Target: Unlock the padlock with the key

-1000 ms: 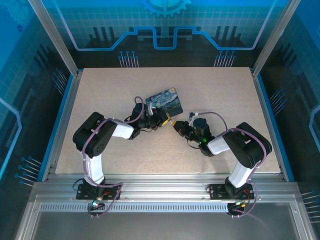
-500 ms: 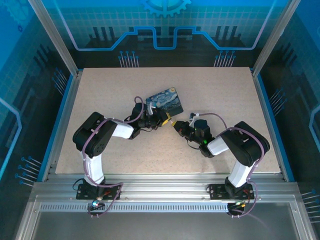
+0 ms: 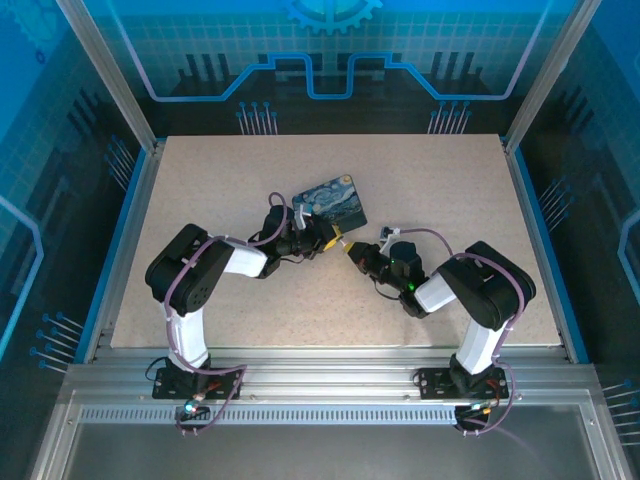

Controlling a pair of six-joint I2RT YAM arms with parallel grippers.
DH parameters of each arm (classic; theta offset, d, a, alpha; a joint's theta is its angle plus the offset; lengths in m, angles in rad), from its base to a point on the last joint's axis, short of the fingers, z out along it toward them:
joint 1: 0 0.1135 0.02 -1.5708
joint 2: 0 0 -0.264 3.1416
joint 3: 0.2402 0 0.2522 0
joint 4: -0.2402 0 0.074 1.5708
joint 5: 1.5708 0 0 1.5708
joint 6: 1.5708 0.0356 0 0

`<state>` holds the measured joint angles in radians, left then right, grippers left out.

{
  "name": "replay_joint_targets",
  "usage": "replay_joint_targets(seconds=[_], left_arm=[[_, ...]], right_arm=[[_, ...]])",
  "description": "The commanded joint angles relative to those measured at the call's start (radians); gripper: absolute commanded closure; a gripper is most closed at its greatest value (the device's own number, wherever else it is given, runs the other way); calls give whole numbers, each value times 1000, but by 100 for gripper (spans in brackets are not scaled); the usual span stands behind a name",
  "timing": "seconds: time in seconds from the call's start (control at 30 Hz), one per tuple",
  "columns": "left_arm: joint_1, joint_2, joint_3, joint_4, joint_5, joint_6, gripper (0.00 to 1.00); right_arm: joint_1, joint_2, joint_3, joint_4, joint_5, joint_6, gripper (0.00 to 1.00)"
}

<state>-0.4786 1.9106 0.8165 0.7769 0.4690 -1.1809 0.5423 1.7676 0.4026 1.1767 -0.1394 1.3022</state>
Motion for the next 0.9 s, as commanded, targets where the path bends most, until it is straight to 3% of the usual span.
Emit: replay_joint_targets(seconds=[0.0,0.37,0.87], left_arm=[[6,10,8,34,42,-29,100],[5,11,1,59,55,-46,100],[5,12,-6,74,82,-51,100]], right_arm=[[-2,12,7,67,3,3,100],[-1,39,61,18,3,66,100],[-26,124,96,181,-33,219,100]])
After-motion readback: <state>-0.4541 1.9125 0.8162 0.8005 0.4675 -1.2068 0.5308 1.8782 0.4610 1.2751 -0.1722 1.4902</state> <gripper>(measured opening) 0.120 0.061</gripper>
